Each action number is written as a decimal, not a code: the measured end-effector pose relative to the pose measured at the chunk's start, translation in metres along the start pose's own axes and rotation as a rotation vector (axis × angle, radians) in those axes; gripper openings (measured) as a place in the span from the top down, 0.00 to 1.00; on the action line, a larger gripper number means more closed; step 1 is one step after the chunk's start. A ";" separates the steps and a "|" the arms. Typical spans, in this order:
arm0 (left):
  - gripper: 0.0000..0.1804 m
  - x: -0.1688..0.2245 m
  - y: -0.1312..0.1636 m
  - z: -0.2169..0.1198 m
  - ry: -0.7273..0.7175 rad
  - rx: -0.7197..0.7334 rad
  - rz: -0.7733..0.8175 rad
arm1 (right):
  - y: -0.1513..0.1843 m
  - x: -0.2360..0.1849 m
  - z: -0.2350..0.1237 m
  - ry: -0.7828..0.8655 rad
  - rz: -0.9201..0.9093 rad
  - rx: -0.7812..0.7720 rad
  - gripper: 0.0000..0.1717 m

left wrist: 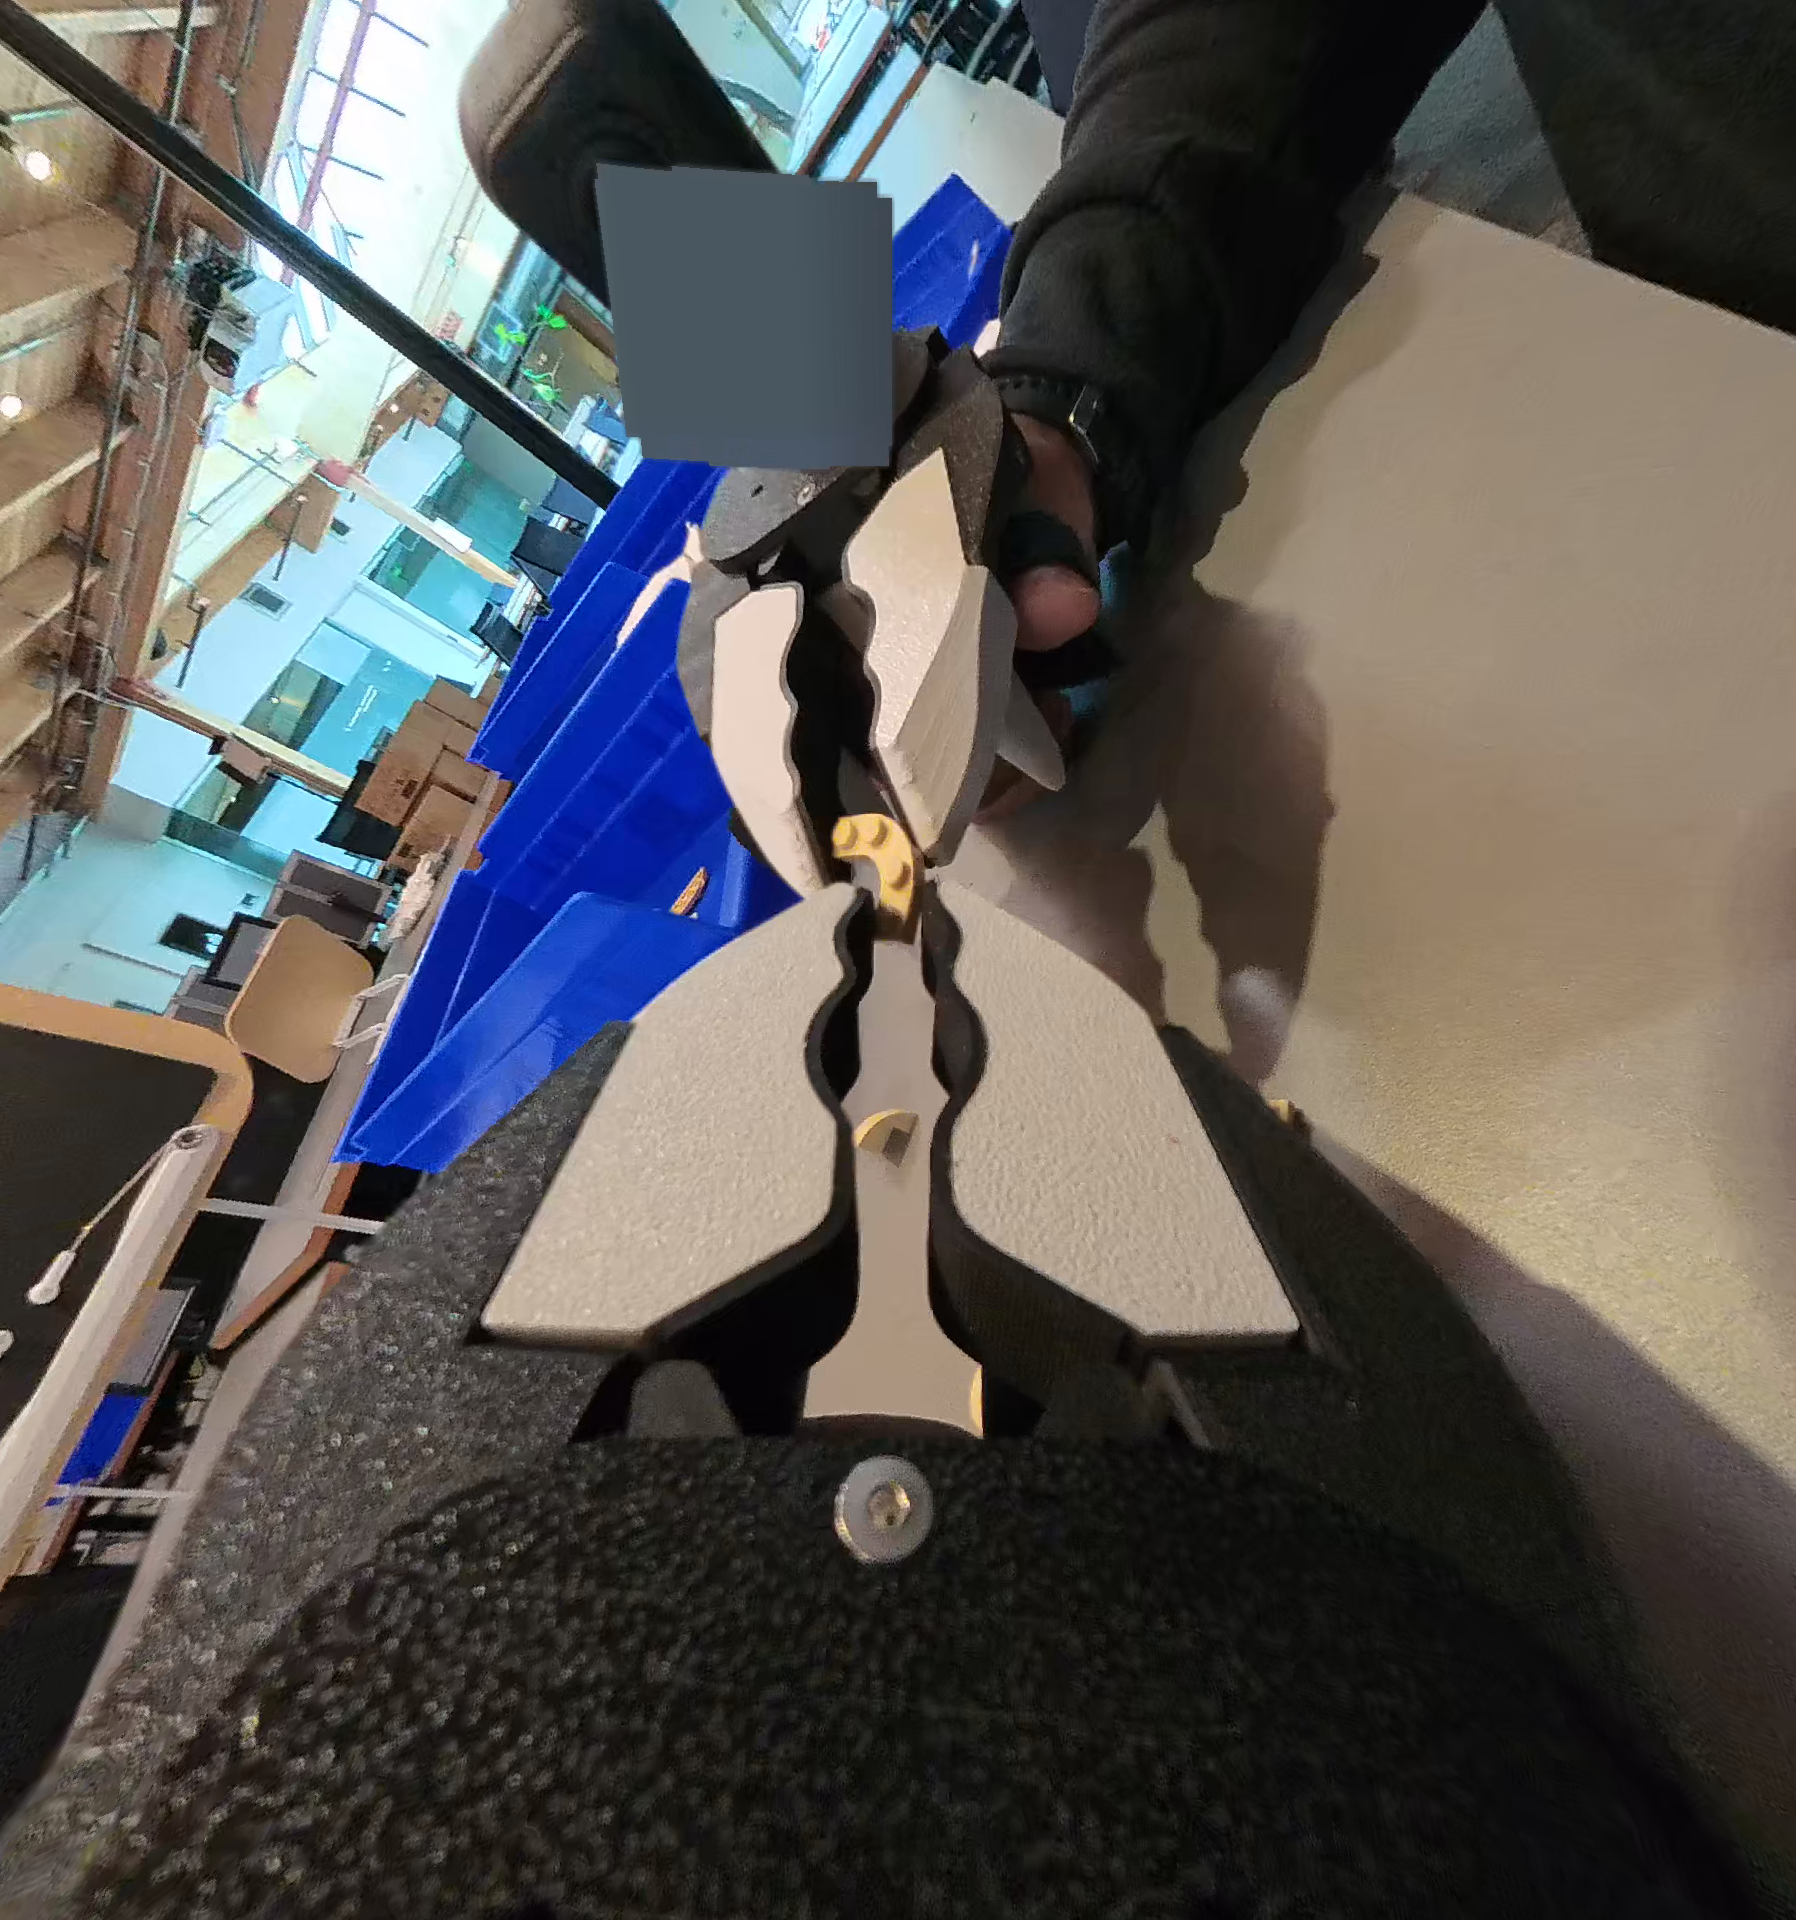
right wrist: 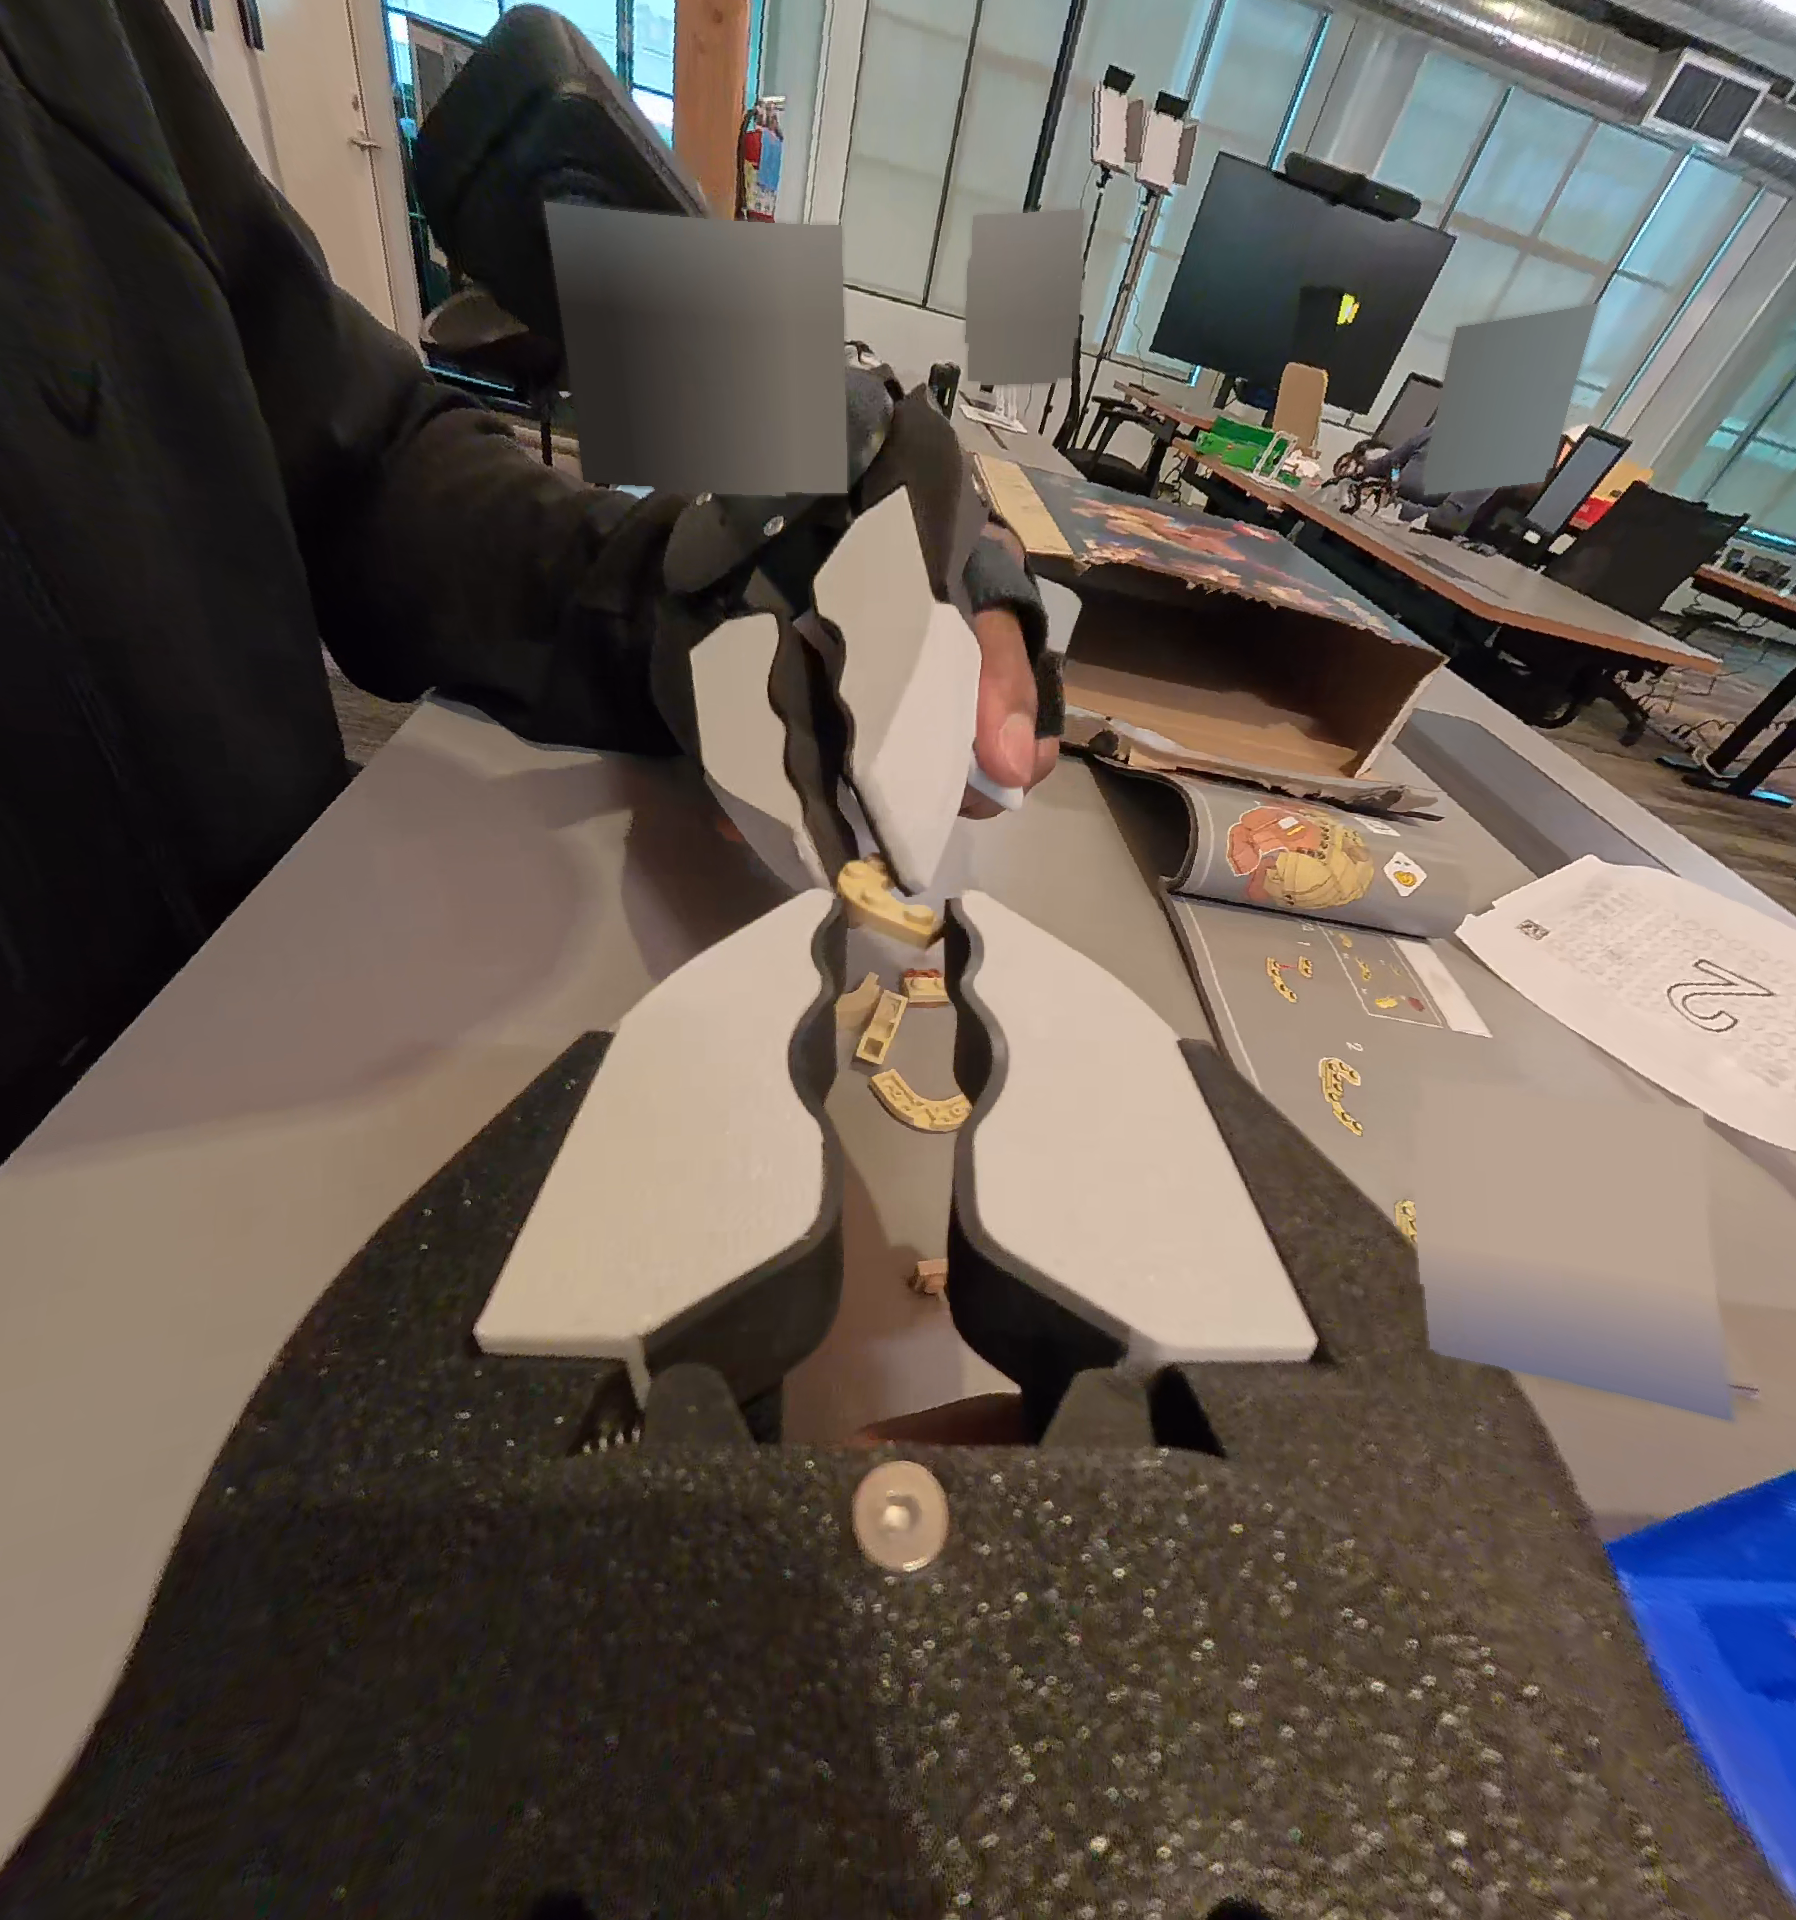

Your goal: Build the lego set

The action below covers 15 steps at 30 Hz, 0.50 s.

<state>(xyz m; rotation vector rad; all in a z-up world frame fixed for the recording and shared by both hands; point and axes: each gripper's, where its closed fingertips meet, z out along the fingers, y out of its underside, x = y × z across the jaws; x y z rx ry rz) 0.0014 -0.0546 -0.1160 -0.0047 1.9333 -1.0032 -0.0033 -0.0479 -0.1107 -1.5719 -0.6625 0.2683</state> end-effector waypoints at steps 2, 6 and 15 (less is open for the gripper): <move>0.96 0.002 0.002 0.001 0.019 -0.021 -0.007 | 0.001 0.000 0.000 0.014 -0.045 -0.010 0.90; 0.96 0.005 0.007 0.000 0.077 -0.070 -0.101 | 0.005 0.004 0.002 0.111 -0.224 -0.064 0.91; 0.96 0.012 0.024 -0.001 0.168 -0.269 -0.236 | 0.025 0.005 0.009 0.260 -0.748 -0.301 0.90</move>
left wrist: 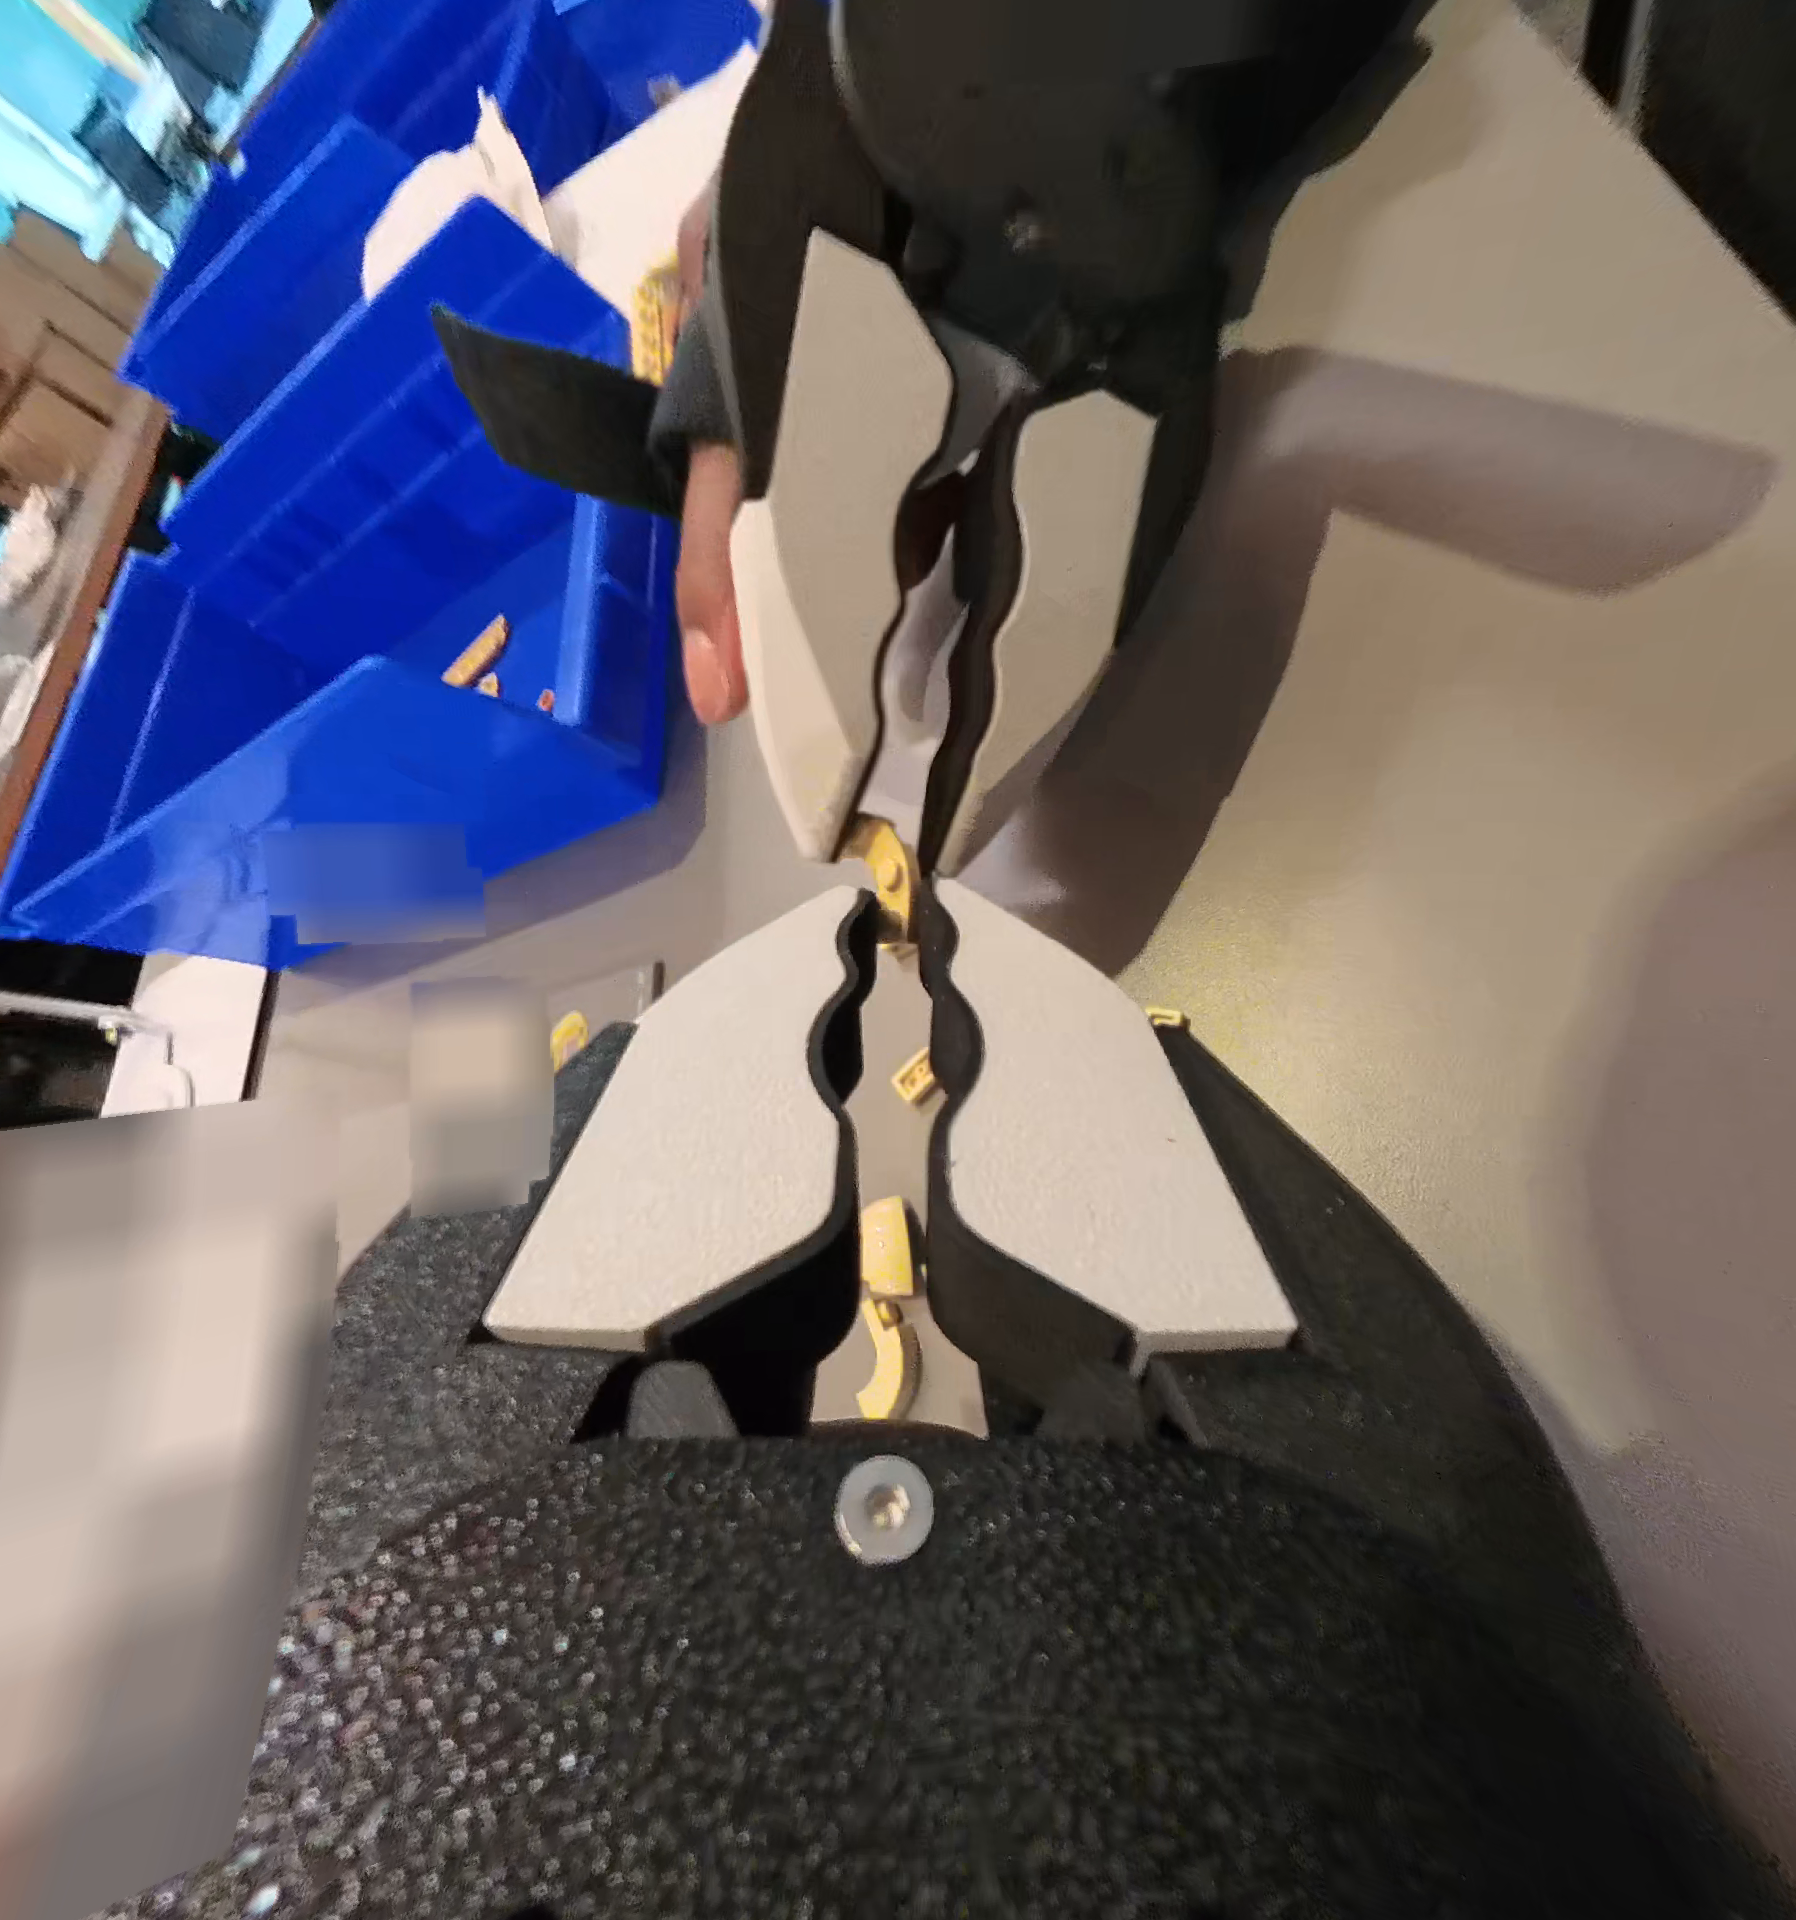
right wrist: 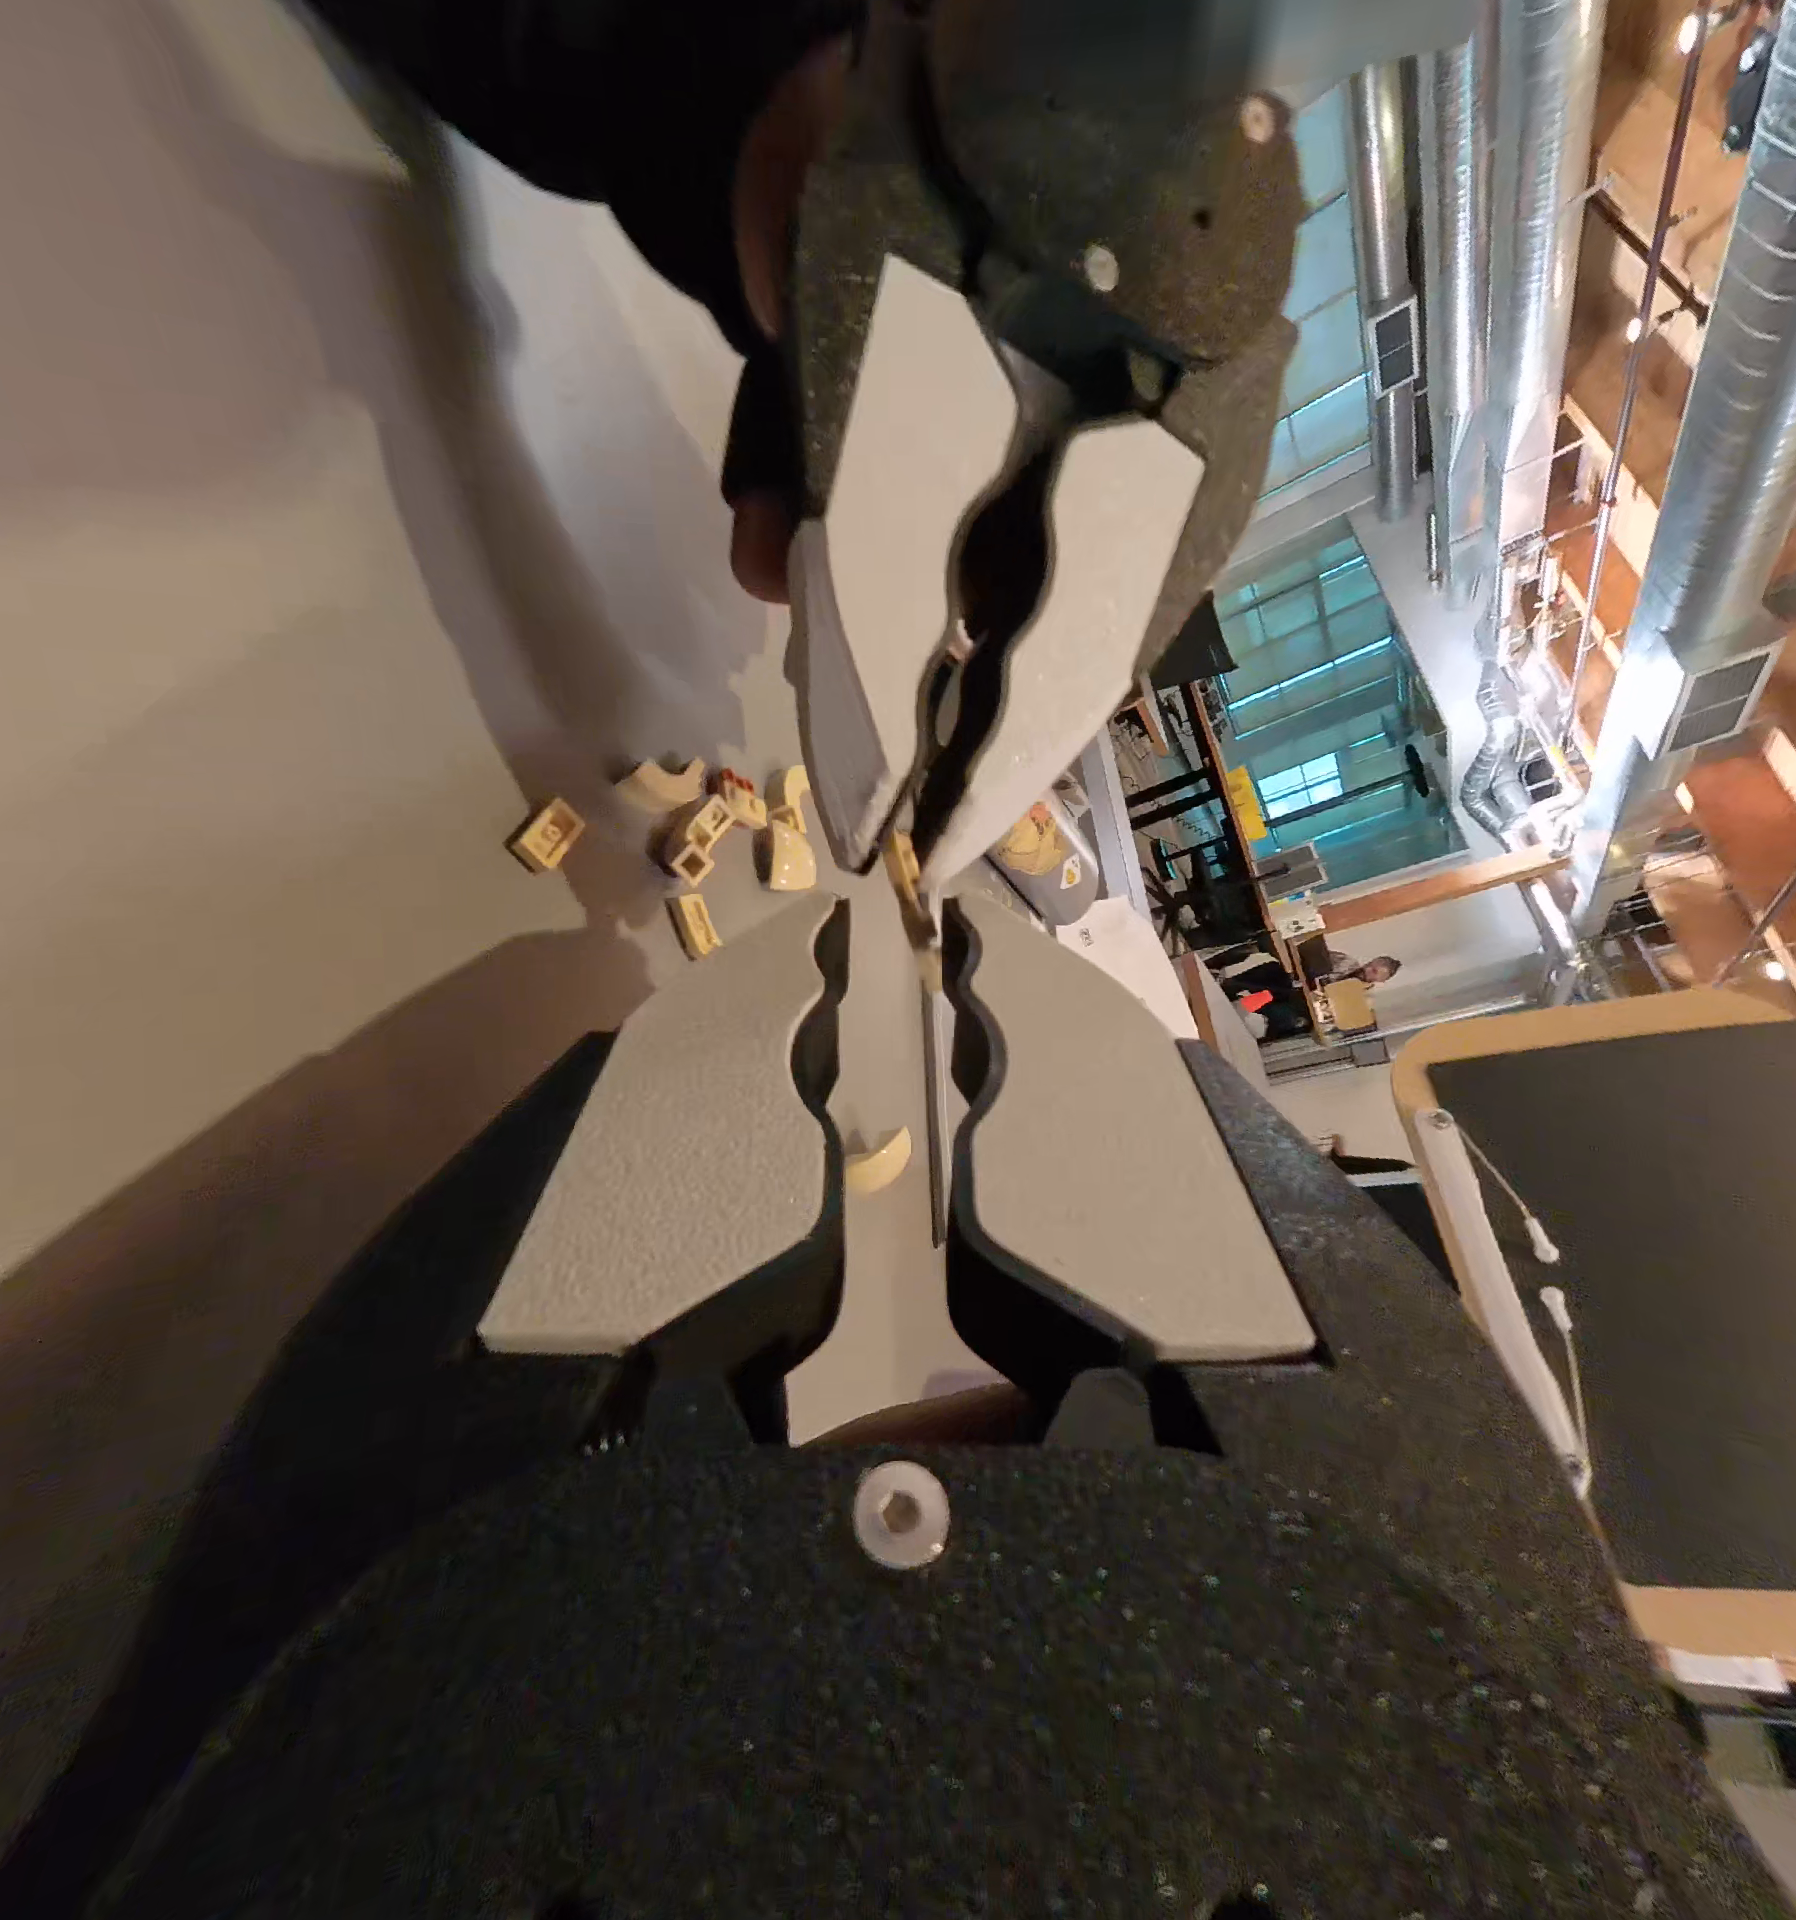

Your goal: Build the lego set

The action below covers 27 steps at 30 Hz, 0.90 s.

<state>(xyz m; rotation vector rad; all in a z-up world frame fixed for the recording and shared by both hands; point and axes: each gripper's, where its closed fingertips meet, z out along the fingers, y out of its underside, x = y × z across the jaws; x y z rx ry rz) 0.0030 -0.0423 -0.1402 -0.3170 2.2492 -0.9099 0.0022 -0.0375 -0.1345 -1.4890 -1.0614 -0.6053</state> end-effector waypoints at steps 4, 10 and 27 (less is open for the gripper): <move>0.96 0.002 0.007 0.007 0.002 -0.080 -0.025 | 0.006 -0.003 0.005 0.030 -0.054 -0.079 0.96; 0.92 -0.010 0.001 -0.002 -0.028 0.018 -0.134 | 0.006 0.014 0.001 0.125 -0.038 -0.070 0.98; 1.00 -0.014 -0.012 -0.008 0.112 0.234 -0.474 | 0.002 0.010 -0.001 0.130 -0.097 -0.031 0.98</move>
